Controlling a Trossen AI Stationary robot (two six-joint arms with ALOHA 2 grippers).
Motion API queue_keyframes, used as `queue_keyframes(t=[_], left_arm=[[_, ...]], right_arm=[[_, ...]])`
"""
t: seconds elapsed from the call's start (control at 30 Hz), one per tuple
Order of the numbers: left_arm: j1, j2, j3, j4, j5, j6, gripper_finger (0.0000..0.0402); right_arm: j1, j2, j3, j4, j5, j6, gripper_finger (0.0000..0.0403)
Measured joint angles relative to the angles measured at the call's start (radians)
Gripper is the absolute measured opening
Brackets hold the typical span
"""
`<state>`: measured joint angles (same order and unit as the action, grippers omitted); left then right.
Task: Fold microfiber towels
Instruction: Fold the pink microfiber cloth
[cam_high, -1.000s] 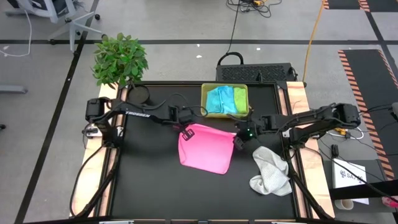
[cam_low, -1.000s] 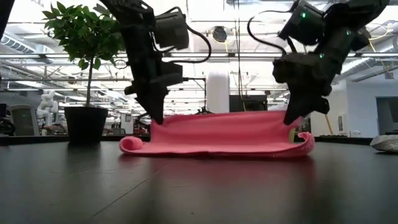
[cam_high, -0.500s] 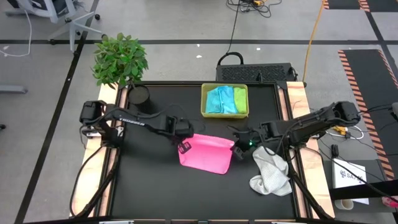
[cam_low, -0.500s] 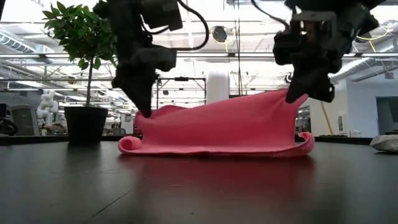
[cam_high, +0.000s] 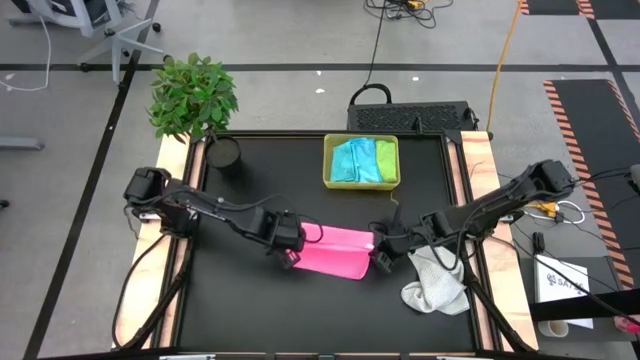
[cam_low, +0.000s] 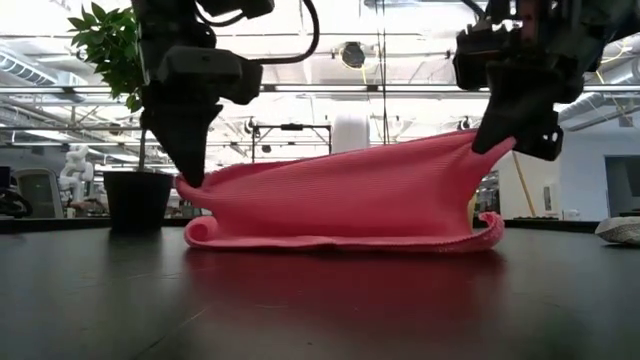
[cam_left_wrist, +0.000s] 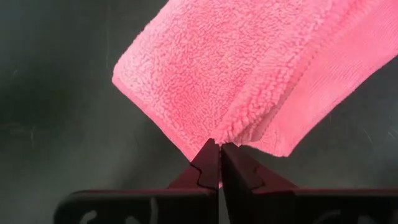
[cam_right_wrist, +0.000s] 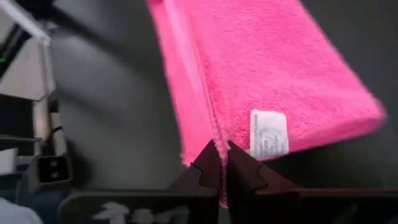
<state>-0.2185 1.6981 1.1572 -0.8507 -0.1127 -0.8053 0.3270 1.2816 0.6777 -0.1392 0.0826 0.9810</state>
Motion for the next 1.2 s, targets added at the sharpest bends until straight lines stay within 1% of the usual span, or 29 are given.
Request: queue_keyframes(t=[0.07, 0.2, 0.37, 0.5, 0.67, 0.77, 0.83, 1.03, 1.1, 1.2], left_arm=[[-0.018, 0.000, 0.000, -0.012, -0.002, -0.024, 0.0004], [-0.048, 0.000, 0.000, -0.017, -0.001, -0.062, 0.0013], [-0.073, 0.001, -0.004, -0.017, 0.004, -0.082, 0.0005], [-0.086, 0.001, -0.004, -0.016, 0.016, -0.107, 0.0011], [-0.092, 0.001, -0.004, -0.028, 0.051, -0.107, 0.0056], [-0.092, 0.001, -0.004, -0.026, 0.093, -0.107, 0.0089], [-0.092, 0.001, -0.004, -0.025, 0.113, -0.108, 0.0112], [-0.092, 0.002, -0.004, -0.023, 0.111, -0.142, 0.0179], [-0.092, 0.002, -0.004, -0.022, 0.108, -0.147, 0.0195], [-0.097, 0.002, -0.004, -0.022, 0.105, -0.152, 0.0207]], right_arm=[[0.019, 0.037, 0.001, 0.060, 0.000, 0.000, 0.0000], [0.045, 0.119, 0.001, 0.132, -0.005, 0.003, 0.0000], [0.064, 0.183, 0.001, 0.176, -0.011, 0.002, 0.0000], [0.068, 0.203, 0.000, 0.185, -0.066, 0.002, 0.0000], [0.068, 0.205, 0.000, 0.200, -0.089, -0.028, 0.0000], [0.068, 0.205, 0.000, 0.225, -0.089, -0.056, 0.0009], [0.068, 0.205, 0.000, 0.233, -0.089, -0.076, 0.0023], [0.068, 0.205, 0.000, 0.234, -0.089, -0.084, 0.0084], [0.068, 0.205, 0.000, 0.235, -0.096, -0.079, 0.0102], [0.068, 0.205, 0.000, 0.244, -0.153, -0.077, 0.0120]])
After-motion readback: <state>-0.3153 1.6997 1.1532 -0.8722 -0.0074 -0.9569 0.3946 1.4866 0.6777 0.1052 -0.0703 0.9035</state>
